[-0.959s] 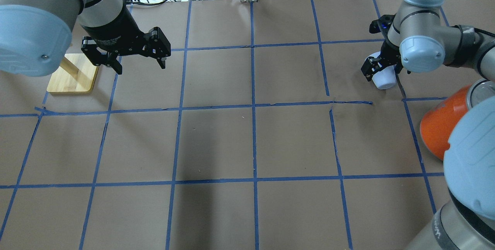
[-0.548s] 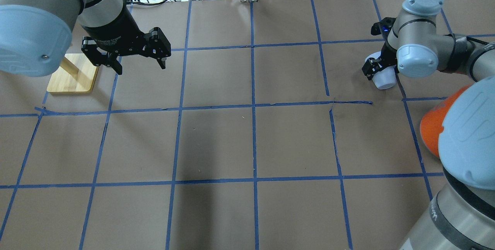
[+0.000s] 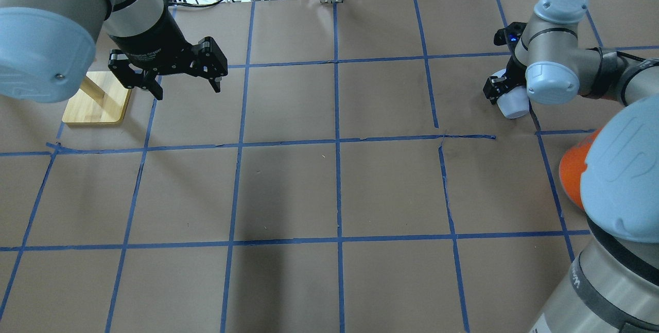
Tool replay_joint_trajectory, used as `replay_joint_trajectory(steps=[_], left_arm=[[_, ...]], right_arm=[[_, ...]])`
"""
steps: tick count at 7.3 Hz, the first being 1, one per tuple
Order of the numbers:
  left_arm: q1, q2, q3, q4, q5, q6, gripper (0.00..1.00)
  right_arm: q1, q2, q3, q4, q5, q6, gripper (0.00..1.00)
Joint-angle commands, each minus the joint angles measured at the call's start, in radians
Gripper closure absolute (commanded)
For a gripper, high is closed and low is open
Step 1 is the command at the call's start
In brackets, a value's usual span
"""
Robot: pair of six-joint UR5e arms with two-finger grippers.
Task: Flip cup
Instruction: 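Move the right gripper to the upright white cup and grasp it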
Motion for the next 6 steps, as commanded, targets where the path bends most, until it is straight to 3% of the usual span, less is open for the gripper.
replay_joint_trajectory(steps=[1, 6], left_arm=[[0.000, 0.000, 0.000, 0.000, -0.001, 0.000, 0.00], [0.000, 0.000, 0.001, 0.002, -0.001, 0.000, 0.00]], right_arm=[[0.003, -0.013, -0.004, -0.001, 0.002, -0.057, 1.00], [0.156, -0.067, -0.028, 0.016, 0.019, -0.093, 1.00]])
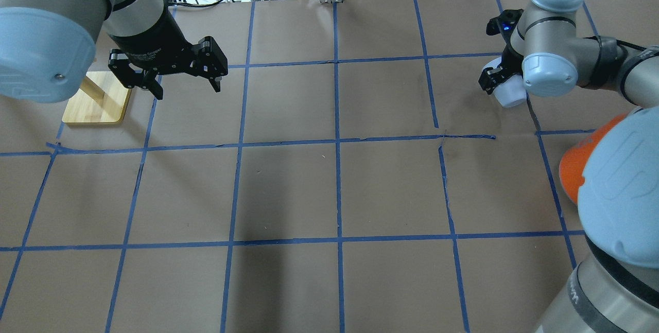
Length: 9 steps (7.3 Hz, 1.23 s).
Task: Flip cup
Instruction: 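Carry the cup with the right gripper toward the table centre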
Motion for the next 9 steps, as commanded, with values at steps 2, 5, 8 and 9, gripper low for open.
replay_joint_trajectory(steps=[2, 5, 8, 9], left_arm=[[-0.001, 0.000, 0.000, 0.000, 0.000, 0.000, 0.00], [0.000, -0.002, 0.000, 0.000, 0.000, 0.000, 0.00], [-0.001, -0.002, 0.002, 0.000, 0.000, 0.000, 0.00], [0.000, 0.000, 0.002, 0.000, 0.000, 0.000, 0.00]], right_arm=[[0.149, -0.004, -0.015, -0.014, 0.003, -0.104, 1.00], [0.277, 0.005, -0.032, -0.011, -0.009, -0.218, 1.00], [0.340, 0.027, -0.058, -0.084, 0.001, -0.580, 1.00], [0.357, 0.042, -0.060, -0.067, 0.002, -0.698, 1.00]])
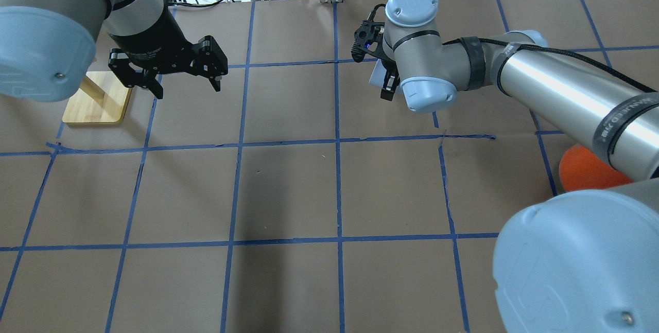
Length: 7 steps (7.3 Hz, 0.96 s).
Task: Flip cup
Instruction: 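Carry the cup with the right gripper toward the table centre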
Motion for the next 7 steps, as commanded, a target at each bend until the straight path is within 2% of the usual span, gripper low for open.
replay_joint_trajectory(steps=[1, 5, 6, 7], left_arm=[[0.000, 0.001, 0.000, 0.000, 0.000, 0.000, 0.00], [0.000, 0.001, 0.000, -0.012, 0.000, 0.000, 0.00], [0.000, 0.001, 0.000, -0.011, 0.000, 0.000, 0.00], [0.000, 0.001, 0.002, -0.011, 0.002, 0.000, 0.00]], right_arm=[[0.063, 0.042, -0.015, -0.012, 0.007, -0.158, 1.00], [0.225, 0.147, -0.171, 0.000, 0.007, -0.066, 1.00], [0.231, 0.176, -0.180, -0.001, 0.009, -0.057, 0.98], [0.245, 0.194, -0.180, -0.010, 0.042, -0.020, 0.89]])
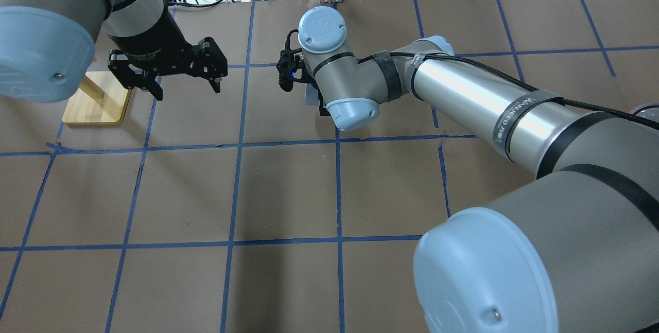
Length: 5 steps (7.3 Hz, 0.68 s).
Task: Flip cup
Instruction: 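Carry the cup with the right gripper toward the table centre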
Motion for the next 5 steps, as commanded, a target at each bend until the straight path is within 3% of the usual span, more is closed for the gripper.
replay_joint_trajectory(steps=[1, 3, 5], left_arm=[[0.000, 0.000, 0.001, -0.001, 0.000, 0.000, 0.00], [0.000, 0.000, 0.001, -0.001, 0.000, 0.000, 0.00], [0.000, 0.000, 0.001, 0.001, 0.000, 0.000, 0.00]], right_arm=[[0.026, 0.028, -0.008, 0.003, 0.044, 0.047, 0.87], [0.043, 0.023, 0.006, 0.005, 0.032, 0.052, 0.83], [0.051, 0.040, 0.007, -0.010, 0.131, 0.062, 0.00]])
